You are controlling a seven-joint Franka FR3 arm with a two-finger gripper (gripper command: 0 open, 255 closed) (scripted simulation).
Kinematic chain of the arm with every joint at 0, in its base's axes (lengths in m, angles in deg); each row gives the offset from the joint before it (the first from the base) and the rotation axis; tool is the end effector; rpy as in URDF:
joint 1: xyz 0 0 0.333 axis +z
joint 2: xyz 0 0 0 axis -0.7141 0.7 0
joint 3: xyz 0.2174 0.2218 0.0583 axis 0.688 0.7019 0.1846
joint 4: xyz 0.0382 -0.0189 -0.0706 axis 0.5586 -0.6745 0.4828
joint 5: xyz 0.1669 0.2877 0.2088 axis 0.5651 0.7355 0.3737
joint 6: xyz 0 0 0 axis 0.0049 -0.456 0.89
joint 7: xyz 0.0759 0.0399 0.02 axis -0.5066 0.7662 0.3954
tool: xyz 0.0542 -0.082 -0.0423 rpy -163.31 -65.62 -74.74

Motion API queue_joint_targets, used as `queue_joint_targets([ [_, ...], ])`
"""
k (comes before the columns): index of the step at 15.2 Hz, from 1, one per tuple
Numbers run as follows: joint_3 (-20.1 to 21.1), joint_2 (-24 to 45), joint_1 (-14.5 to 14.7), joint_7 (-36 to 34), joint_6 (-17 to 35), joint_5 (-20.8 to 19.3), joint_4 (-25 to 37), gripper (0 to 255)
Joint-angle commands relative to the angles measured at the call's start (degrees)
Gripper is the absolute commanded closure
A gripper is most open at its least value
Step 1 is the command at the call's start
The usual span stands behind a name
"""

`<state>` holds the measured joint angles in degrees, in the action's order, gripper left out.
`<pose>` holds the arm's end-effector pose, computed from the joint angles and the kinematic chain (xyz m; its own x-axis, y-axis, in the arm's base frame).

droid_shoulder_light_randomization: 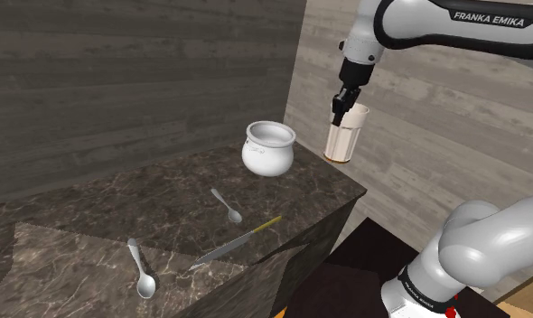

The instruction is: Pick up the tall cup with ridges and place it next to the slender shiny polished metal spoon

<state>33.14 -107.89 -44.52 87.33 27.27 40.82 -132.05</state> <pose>0.3960 0.0364 0.6249 0.9883 0.1505 0.0243 0.1489 -0.9871 0.0581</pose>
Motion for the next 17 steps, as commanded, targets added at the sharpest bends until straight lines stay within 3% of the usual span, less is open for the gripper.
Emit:
queue_joint_targets([
  [1,0.9,1.1,0.3,-1.2,0.3,0.3,0.8,255],
  [9,7.8,11.6,2.7,-10.5,5.8,1.3,5.5,255],
  [17,13.7,25.1,5.5,-20.1,9.2,-1.2,14.9,255],
])
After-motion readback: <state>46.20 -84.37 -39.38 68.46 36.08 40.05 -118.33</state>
